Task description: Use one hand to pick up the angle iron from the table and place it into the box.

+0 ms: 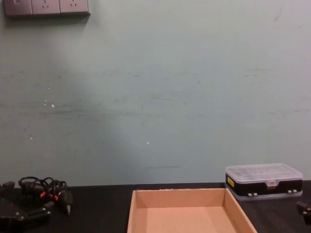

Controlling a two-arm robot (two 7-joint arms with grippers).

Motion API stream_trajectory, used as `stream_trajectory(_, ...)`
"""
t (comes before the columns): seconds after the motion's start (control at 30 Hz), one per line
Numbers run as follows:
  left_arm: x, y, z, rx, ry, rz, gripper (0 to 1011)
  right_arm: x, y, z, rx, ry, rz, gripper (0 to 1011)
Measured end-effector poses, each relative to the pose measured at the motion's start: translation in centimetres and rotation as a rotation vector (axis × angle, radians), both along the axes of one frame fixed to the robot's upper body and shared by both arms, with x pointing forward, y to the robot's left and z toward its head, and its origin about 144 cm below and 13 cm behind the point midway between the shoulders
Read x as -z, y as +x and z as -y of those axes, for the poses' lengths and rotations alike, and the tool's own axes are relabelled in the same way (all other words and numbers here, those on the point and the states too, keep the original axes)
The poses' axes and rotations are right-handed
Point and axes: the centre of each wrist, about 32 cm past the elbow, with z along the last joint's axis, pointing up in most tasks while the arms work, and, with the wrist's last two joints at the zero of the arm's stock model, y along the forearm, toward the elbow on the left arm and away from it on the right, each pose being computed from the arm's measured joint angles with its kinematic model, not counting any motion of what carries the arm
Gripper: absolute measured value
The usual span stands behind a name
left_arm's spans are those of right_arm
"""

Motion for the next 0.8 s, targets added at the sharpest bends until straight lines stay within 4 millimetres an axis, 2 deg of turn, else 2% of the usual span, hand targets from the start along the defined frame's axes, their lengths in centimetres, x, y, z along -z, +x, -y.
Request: stream_trajectory(0.8, 0.0, 0.0, 0.0, 0.0, 0.0, 0.0, 1000, 0.0, 0.0, 0.0, 0.0, 0.0, 0.0, 1000)
